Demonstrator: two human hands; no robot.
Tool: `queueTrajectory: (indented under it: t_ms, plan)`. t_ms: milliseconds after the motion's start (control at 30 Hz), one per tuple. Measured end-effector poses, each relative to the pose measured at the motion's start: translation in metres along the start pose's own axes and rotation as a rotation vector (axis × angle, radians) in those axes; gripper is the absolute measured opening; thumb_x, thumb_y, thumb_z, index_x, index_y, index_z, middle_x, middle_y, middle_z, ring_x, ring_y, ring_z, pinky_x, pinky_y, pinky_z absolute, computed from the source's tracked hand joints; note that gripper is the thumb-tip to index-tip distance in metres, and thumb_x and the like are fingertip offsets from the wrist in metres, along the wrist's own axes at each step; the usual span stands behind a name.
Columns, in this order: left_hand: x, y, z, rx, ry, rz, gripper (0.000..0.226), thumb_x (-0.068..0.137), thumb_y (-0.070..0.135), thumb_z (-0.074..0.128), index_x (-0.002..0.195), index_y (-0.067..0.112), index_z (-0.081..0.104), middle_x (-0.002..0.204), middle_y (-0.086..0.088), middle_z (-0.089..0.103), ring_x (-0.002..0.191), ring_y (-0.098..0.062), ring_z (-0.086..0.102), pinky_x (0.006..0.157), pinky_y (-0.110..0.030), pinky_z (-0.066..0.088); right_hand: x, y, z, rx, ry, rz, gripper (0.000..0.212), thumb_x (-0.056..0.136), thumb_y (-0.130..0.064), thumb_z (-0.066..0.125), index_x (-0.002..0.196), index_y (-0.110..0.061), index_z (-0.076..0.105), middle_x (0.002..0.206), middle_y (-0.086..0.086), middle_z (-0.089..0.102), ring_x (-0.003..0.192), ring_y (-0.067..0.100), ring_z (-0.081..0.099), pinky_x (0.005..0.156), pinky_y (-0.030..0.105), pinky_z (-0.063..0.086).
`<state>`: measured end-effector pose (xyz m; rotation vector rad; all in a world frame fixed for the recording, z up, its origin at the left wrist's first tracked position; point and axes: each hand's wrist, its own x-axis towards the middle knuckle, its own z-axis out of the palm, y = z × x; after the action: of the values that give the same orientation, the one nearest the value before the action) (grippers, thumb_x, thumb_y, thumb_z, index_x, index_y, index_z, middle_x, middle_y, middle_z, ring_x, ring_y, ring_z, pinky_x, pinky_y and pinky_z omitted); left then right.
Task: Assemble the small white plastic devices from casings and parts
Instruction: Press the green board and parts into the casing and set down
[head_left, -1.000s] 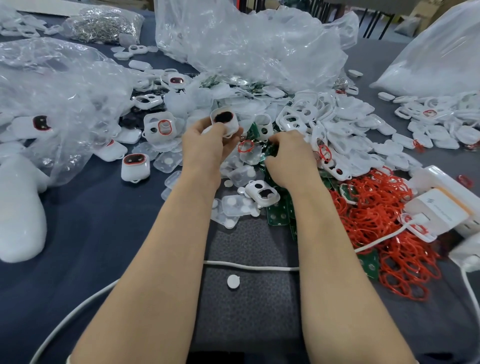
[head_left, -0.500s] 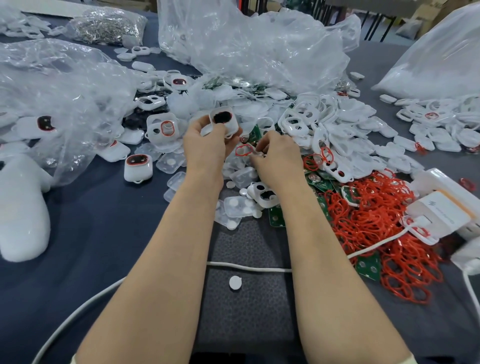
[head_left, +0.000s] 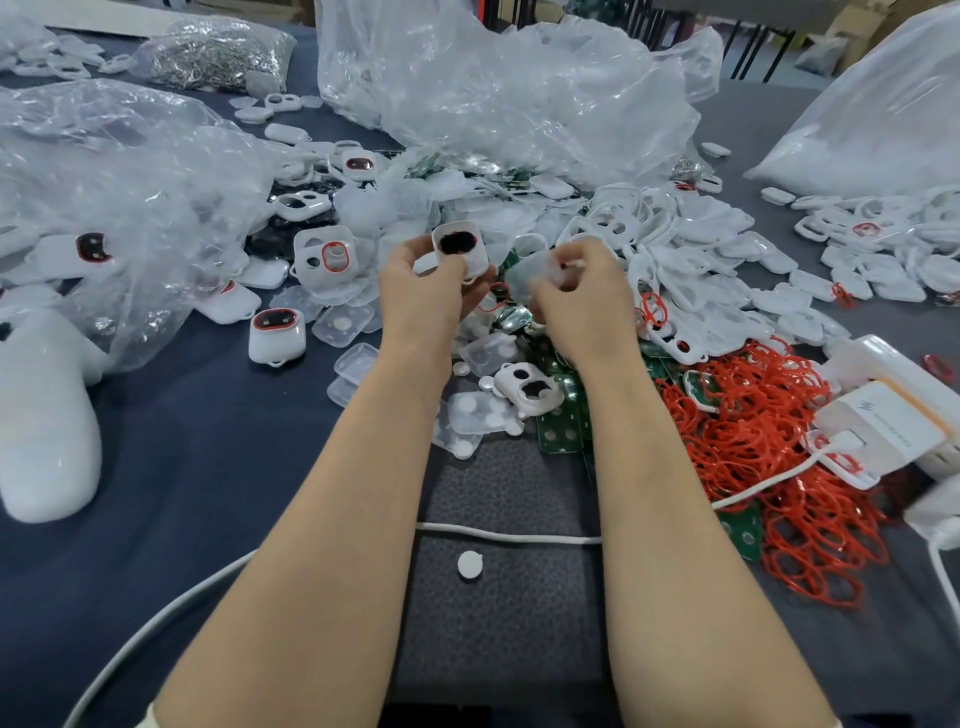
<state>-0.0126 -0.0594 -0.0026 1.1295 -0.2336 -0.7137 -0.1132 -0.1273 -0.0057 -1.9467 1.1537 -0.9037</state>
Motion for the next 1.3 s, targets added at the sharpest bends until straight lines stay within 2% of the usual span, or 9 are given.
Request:
queueTrajectory:
  t_ms: [167, 300, 433, 667, 800, 933, 1033, 1133, 1300]
  plan:
    - [0.001, -0.004, 0.0, 0.056, -0.024, 0.021, 0.023, 0.094, 0.001, 0.053, 0.114, 0.011, 0.05, 0.095, -0.012, 0.066, 0.065, -0.007, 0.07, 0.058, -0.015, 0.052, 0.001, 0.001, -0.006, 0.437, -0.001, 0.109, 0.047, 0.088, 0.007, 0.045, 0.124, -0.023, 0.051, 0.089, 0.003, 0.054, 0.06, 0.008, 0.069, 0.066, 0.023, 0.058]
    - [0.001, -0.007, 0.0, 0.129, -0.063, 0.026, 0.024, 0.093, 0.0, 0.053, 0.112, 0.015, 0.049, 0.097, -0.01, 0.066, 0.076, -0.012, 0.071, 0.06, -0.016, 0.053, 0.004, 0.002, -0.006, 0.405, 0.047, 0.107, 0.019, 0.091, -0.004, 0.053, 0.099, -0.02, 0.062, 0.082, 0.0, 0.062, 0.065, 0.01, 0.068, 0.071, 0.03, 0.058]
    - [-0.001, -0.01, 0.002, 0.156, -0.092, 0.027, 0.023, 0.092, 0.001, 0.054, 0.109, 0.017, 0.051, 0.104, -0.012, 0.067, 0.09, -0.02, 0.071, 0.061, -0.016, 0.054, 0.006, 0.003, -0.008, 0.368, 0.107, 0.133, 0.019, 0.086, -0.01, 0.062, 0.08, -0.027, 0.057, 0.077, -0.001, 0.06, 0.065, 0.01, 0.056, 0.071, 0.032, 0.053]
    - [-0.001, -0.012, 0.005, 0.219, -0.113, 0.04, 0.015, 0.091, 0.007, 0.061, 0.087, 0.021, 0.056, 0.087, -0.003, 0.067, 0.084, -0.018, 0.068, 0.068, -0.021, 0.057, 0.004, -0.007, -0.005, 0.785, 0.053, 0.2, 0.021, 0.089, 0.006, 0.056, 0.101, -0.011, 0.051, 0.095, 0.012, 0.058, 0.069, 0.012, 0.067, 0.067, 0.022, 0.056]
    - [-0.001, -0.013, 0.005, 0.231, -0.116, 0.047, 0.015, 0.092, 0.004, 0.058, 0.084, 0.017, 0.058, 0.078, 0.001, 0.066, 0.07, -0.009, 0.066, 0.062, -0.016, 0.055, 0.002, -0.01, -0.004, 0.518, 0.104, 0.09, 0.011, 0.089, -0.014, 0.064, 0.084, -0.023, 0.062, 0.083, -0.005, 0.063, 0.081, 0.01, 0.06, 0.082, 0.03, 0.055]
    - [0.0, -0.014, 0.005, 0.236, -0.121, 0.053, 0.011, 0.093, 0.007, 0.059, 0.086, 0.015, 0.059, 0.074, 0.002, 0.067, 0.058, -0.002, 0.064, 0.06, -0.015, 0.054, -0.004, -0.014, -0.001, 0.49, 0.059, 0.034, 0.002, 0.088, -0.018, 0.067, 0.088, -0.02, 0.065, 0.071, -0.008, 0.058, 0.066, 0.006, 0.053, 0.067, 0.022, 0.048]
    - [-0.001, -0.017, 0.006, 0.224, -0.137, 0.06, 0.004, 0.094, 0.011, 0.06, 0.09, 0.012, 0.059, 0.071, 0.003, 0.068, 0.061, -0.005, 0.066, 0.068, -0.022, 0.056, -0.007, -0.02, 0.005, 0.596, -0.002, 0.058, 0.008, 0.087, -0.012, 0.067, 0.091, -0.015, 0.06, 0.066, -0.006, 0.061, 0.055, 0.004, 0.055, 0.059, 0.023, 0.051]
    - [-0.002, -0.018, 0.008, 0.23, -0.149, 0.057, 0.018, 0.094, 0.02, 0.061, 0.107, 0.008, 0.06, 0.079, -0.001, 0.071, 0.071, -0.01, 0.069, 0.074, -0.028, 0.057, -0.007, -0.019, 0.012, 0.477, 0.046, 0.064, 0.013, 0.086, -0.014, 0.069, 0.093, -0.012, 0.057, 0.073, 0.0, 0.064, 0.065, 0.011, 0.061, 0.071, 0.032, 0.055]
    - [-0.003, -0.017, 0.009, 0.285, -0.164, 0.038, 0.027, 0.094, 0.025, 0.061, 0.117, 0.011, 0.061, 0.099, -0.007, 0.072, 0.089, -0.018, 0.07, 0.081, -0.036, 0.058, -0.008, -0.016, 0.014, 0.198, 0.183, -0.09, 0.008, 0.086, -0.016, 0.068, 0.086, -0.011, 0.061, 0.072, -0.011, 0.056, 0.07, 0.005, 0.054, 0.066, 0.011, 0.041]
